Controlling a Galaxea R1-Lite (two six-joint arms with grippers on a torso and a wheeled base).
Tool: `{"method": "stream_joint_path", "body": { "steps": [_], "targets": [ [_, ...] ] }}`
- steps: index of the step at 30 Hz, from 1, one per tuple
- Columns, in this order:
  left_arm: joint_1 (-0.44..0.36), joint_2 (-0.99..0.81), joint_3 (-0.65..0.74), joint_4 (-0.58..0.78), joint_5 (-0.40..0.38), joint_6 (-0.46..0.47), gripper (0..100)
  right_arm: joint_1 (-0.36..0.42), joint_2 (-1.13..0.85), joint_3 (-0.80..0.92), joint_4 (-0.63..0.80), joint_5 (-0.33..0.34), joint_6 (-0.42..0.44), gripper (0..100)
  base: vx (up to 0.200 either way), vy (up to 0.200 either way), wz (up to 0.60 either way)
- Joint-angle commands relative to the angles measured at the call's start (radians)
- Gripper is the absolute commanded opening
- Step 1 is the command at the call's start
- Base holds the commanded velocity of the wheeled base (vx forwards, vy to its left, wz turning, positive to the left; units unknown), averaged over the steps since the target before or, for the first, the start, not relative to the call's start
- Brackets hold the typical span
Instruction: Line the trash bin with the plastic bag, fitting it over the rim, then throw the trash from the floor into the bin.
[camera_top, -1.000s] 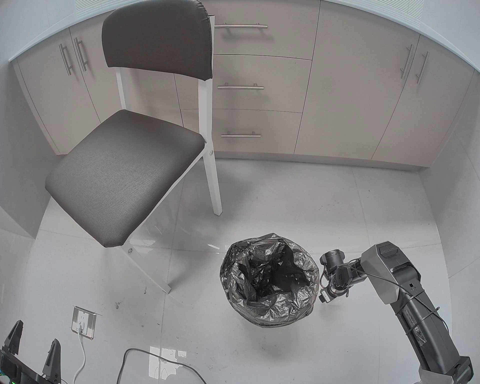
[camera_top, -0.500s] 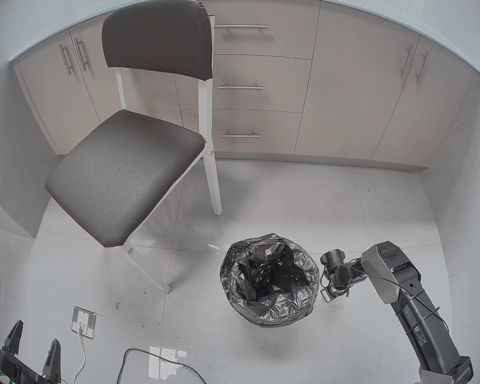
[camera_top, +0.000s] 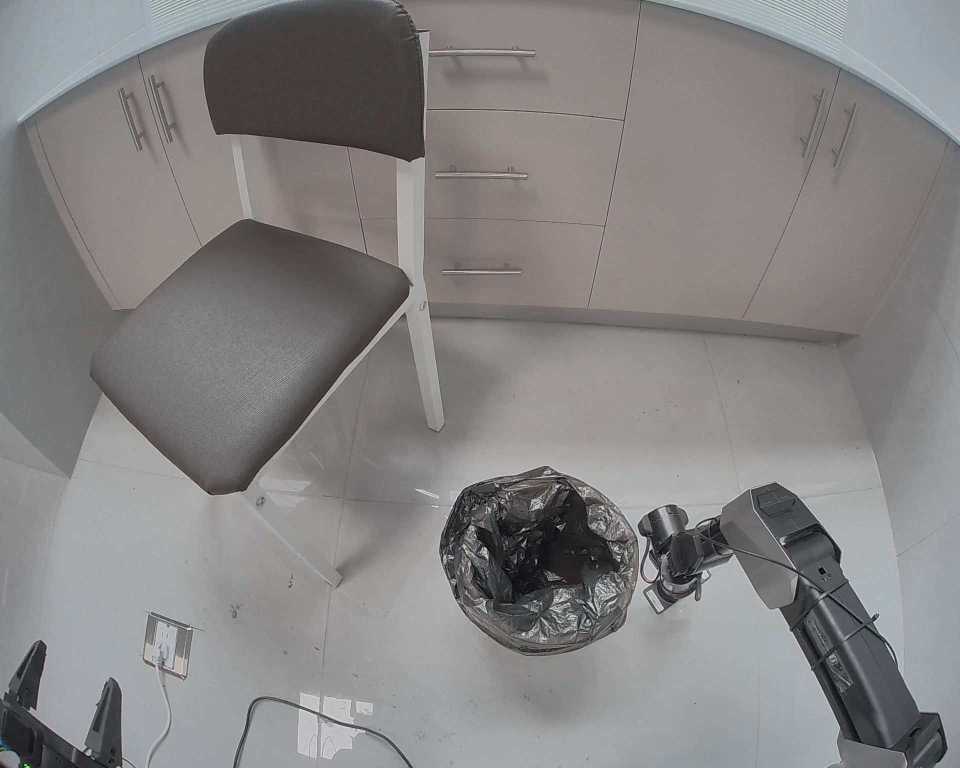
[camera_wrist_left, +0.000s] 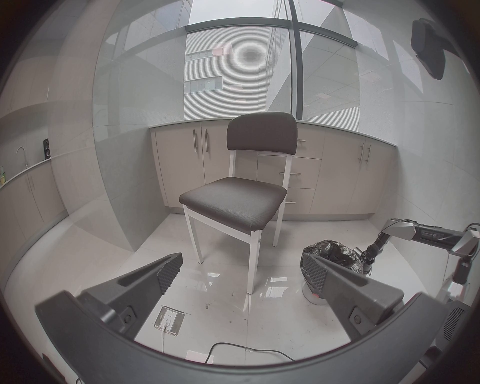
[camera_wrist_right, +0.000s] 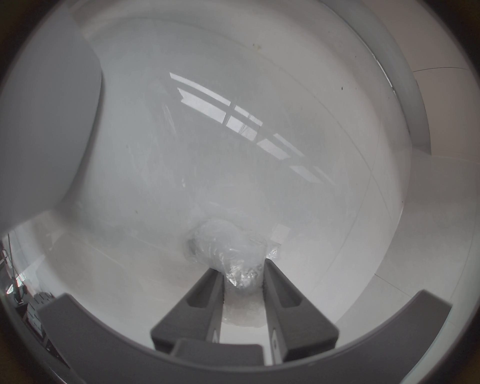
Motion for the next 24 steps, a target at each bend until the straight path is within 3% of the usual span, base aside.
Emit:
{"method": "stream_joint_path", "body": {
  "steps": [1, 8, 24],
  "targets": [
    [0.0, -0.016, 0.014, 0.0, 0.0, 0.0, 100, -0.003, 0.001, 0.0, 0.01, -0.035, 0.0, 0, 0.0, 0.0, 0.0],
    [0.0, -0.016, 0.014, 0.0, 0.001, -0.005, 100, -0.003, -0.1, 0.0, 0.013, -0.075, -0.002, 0, 0.0, 0.0, 0.0],
    [0.0, -0.016, 0.017, -0.003, 0.0, 0.017, 100, 0.083, -0.454, 0.0, 0.102, -0.153, -0.029, 0, 0.0, 0.0, 0.0]
  ]
}}
